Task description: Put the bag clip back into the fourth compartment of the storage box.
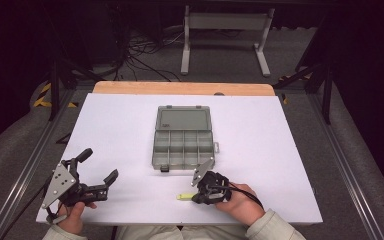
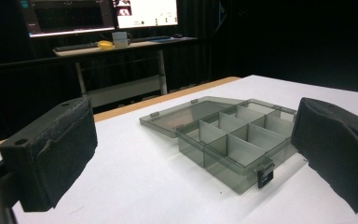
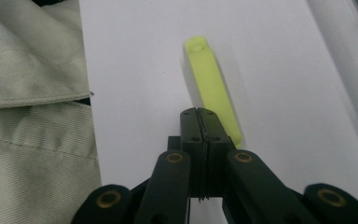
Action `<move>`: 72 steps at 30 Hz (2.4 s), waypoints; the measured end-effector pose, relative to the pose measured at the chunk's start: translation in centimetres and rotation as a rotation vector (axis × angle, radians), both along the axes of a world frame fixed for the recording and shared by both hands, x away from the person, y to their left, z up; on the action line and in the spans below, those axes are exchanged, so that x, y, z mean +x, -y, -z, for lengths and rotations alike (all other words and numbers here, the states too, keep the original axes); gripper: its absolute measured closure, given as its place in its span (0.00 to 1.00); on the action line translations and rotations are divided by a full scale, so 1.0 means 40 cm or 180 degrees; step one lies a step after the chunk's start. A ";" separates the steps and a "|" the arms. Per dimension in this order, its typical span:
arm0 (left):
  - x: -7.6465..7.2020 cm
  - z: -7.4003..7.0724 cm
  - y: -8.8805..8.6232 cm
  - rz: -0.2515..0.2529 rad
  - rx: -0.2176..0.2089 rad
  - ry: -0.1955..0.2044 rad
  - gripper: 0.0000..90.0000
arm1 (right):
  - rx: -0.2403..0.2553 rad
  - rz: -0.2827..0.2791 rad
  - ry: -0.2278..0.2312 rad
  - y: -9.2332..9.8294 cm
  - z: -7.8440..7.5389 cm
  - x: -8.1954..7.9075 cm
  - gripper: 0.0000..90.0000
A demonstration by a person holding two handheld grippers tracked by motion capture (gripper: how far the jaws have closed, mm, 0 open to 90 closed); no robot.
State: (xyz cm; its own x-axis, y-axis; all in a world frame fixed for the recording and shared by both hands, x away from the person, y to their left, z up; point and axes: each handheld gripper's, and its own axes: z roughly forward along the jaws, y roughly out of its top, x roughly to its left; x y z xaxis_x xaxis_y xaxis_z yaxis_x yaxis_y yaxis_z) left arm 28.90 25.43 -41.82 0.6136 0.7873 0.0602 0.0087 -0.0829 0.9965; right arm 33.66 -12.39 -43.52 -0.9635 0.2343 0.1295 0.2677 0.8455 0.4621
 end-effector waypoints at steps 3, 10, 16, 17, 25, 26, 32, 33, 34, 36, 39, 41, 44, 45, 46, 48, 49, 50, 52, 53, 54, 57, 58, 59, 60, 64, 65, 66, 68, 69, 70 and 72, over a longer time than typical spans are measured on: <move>0.000 0.000 0.000 -0.0003 -0.0010 0.0007 0.01 | 0.0116 -0.0052 -0.0038 0.002 -0.012 -0.004 1.00; 0.000 0.000 0.000 -0.0002 -0.0004 -0.0005 0.01 | 0.0354 0.0082 0.0203 0.002 -0.058 -0.012 0.48; 0.000 0.001 0.000 0.0000 -0.0005 -0.0001 0.01 | 0.0310 0.0041 0.0359 -0.017 -0.066 -0.009 0.24; 0.000 0.001 0.000 0.0001 -0.0005 -0.0002 0.01 | 0.0276 0.0027 0.0391 -0.023 -0.064 -0.008 0.22; -0.001 0.000 -0.001 -0.0003 -0.0007 -0.0002 0.01 | 0.0080 -0.0016 0.0495 -0.050 -0.041 0.003 0.19; -0.001 0.000 -0.001 -0.0002 -0.0007 -0.0003 0.01 | 0.0046 -0.0010 0.0514 -0.052 -0.038 0.004 0.19; 0.000 0.000 0.000 0.0002 -0.0010 0.0004 0.01 | -0.0080 -0.0060 0.0498 -0.065 -0.021 0.012 0.21; 0.000 0.000 0.000 0.0001 -0.0012 0.0007 0.01 | -0.0106 -0.0052 0.0498 -0.066 -0.020 0.012 0.21; 0.000 0.000 0.000 0.0000 -0.0012 0.0008 0.01 | -0.0104 -0.0078 0.0518 -0.068 -0.017 0.014 0.22; 0.000 0.000 0.000 -0.0001 -0.0010 0.0006 0.01 | -0.0123 -0.0102 0.0515 -0.070 -0.015 0.014 0.24; 0.000 0.000 0.000 0.0000 -0.0012 -0.0002 0.01 | -0.0168 -0.0090 0.0465 -0.071 -0.013 0.014 0.28; 0.000 0.000 -0.001 0.0000 -0.0012 -0.0004 0.01 | -0.0178 -0.0099 0.0474 -0.071 -0.011 0.019 0.31; 0.000 0.000 -0.001 0.0004 -0.0013 -0.0005 0.01 | -0.0205 -0.0089 0.0422 -0.071 -0.010 0.017 0.37; 0.000 0.000 -0.001 0.0005 -0.0014 -0.0005 0.01 | -0.0214 -0.0100 0.0415 -0.072 -0.010 0.016 0.40; 0.000 0.000 -0.001 0.0006 -0.0016 -0.0002 0.01 | -0.0214 -0.0129 0.0416 -0.073 -0.008 0.017 0.43; 0.000 0.000 -0.001 0.0008 -0.0016 -0.0001 0.01 | -0.0237 -0.0117 0.0422 -0.075 -0.007 0.015 0.50; 0.000 0.000 -0.002 0.0010 -0.0019 -0.0003 0.01 | -0.0237 -0.0117 0.0422 -0.075 -0.007 0.015 0.50; 0.000 0.000 -0.002 0.0012 -0.0017 -0.0006 0.01 | -0.0250 -0.0134 0.0423 -0.075 -0.007 0.015 0.52; 0.000 0.000 -0.002 0.0010 -0.0014 -0.0003 0.01 | -0.0246 -0.0125 0.0418 -0.076 -0.007 0.014 0.60; 0.000 0.000 -0.001 0.0007 -0.0018 -0.0004 0.01 | -0.0254 -0.0163 0.0409 -0.075 -0.008 0.014 0.63; 0.000 0.000 -0.001 0.0007 -0.0018 -0.0003 0.01 | -0.0265 -0.0175 0.0407 -0.075 -0.009 0.013 0.66; 0.000 0.000 -0.001 0.0007 -0.0019 -0.0002 0.01 | -0.0256 -0.0233 0.0437 -0.075 -0.009 0.013 0.75; 0.000 0.000 -0.002 0.0006 -0.0020 -0.0002 0.01 | -0.0270 -0.0189 0.0425 -0.075 -0.009 0.010 0.79; 0.000 0.000 -0.002 0.0007 -0.0018 0.0000 0.01 | -0.0263 -0.0177 0.0426 -0.075 -0.009 0.009 0.82; 0.000 0.000 -0.002 0.0007 -0.0018 0.0000 0.01 | -0.0274 -0.0195 0.0427 -0.075 -0.010 0.009 0.84; -0.001 -0.001 -0.002 0.0007 -0.0016 -0.0003 0.01 | -0.0272 -0.0183 0.0426 -0.074 -0.012 0.005 0.86; -0.001 -0.001 -0.002 0.0007 -0.0016 -0.0003 0.01 | -0.0272 -0.0183 0.0426 -0.074 -0.012 0.005 0.86; -0.001 -0.001 -0.002 0.0006 -0.0016 -0.0003 0.01 | -0.0259 -0.0193 0.0449 -0.075 -0.012 0.006 0.86; 0.000 -0.001 -0.002 0.0007 -0.0017 -0.0002 0.01 | -0.0240 -0.0219 0.0442 -0.073 -0.016 0.004 0.86; 0.000 -0.001 -0.002 0.0007 -0.0017 -0.0002 0.01 | -0.0240 -0.0219 0.0442 -0.073 -0.016 0.004 0.86; 0.000 0.000 -0.002 0.0008 -0.0017 -0.0001 0.01 | -0.0237 -0.0223 0.0448 -0.073 -0.017 0.004 0.86; 0.000 -0.001 -0.002 0.0007 -0.0016 -0.0001 0.01 | -0.0193 -0.0202 0.0441 -0.071 -0.022 0.002 0.86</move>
